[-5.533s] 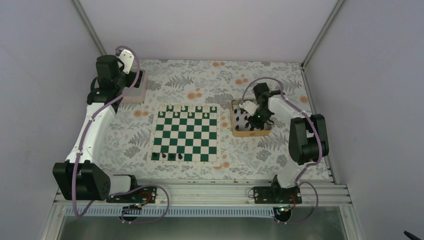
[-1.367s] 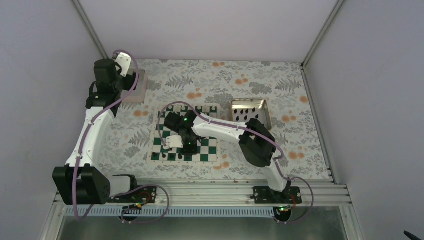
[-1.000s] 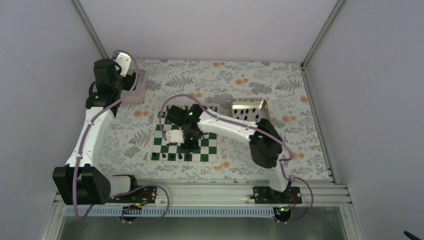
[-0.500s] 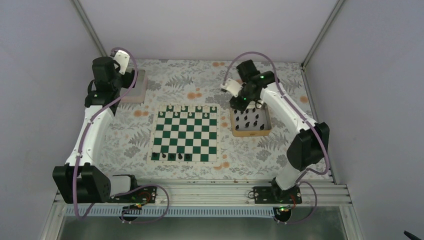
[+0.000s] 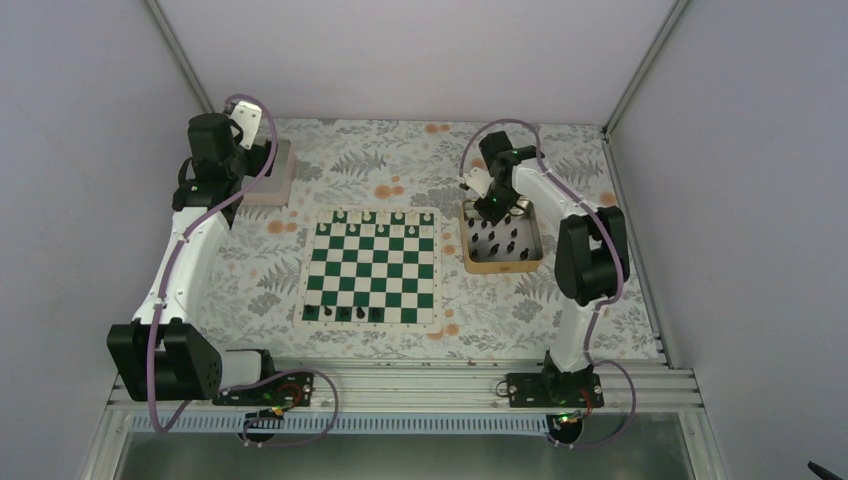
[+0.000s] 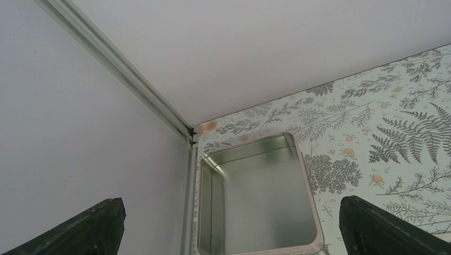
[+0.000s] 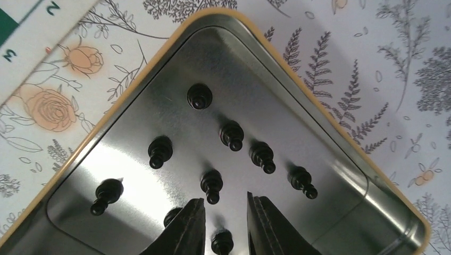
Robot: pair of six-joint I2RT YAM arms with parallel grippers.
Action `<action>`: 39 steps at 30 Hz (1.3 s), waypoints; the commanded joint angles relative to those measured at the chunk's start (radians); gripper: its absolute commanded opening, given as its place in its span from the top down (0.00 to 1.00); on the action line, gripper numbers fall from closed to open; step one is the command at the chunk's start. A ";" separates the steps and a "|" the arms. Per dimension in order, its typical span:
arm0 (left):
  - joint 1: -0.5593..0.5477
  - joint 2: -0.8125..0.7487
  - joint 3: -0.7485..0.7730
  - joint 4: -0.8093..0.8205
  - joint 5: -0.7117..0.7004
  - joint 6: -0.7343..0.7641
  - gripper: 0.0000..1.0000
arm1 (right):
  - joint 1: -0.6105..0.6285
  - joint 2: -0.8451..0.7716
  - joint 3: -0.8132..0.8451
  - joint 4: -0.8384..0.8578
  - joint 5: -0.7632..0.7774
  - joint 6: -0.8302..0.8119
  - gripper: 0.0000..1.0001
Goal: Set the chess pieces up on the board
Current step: Pick up the chess piece from the storage box.
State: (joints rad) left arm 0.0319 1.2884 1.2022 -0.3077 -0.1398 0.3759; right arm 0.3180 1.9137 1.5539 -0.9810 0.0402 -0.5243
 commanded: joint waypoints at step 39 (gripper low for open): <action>0.006 0.031 0.031 -0.012 0.009 -0.012 0.00 | -0.033 -0.095 -0.217 0.013 -0.017 -0.148 0.69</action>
State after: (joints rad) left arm 0.0326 1.3258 1.2190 -0.3305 -0.1455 0.3771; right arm 0.2863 1.8427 1.3453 -0.9844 0.0299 -0.6327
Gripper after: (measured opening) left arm 1.000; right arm 0.292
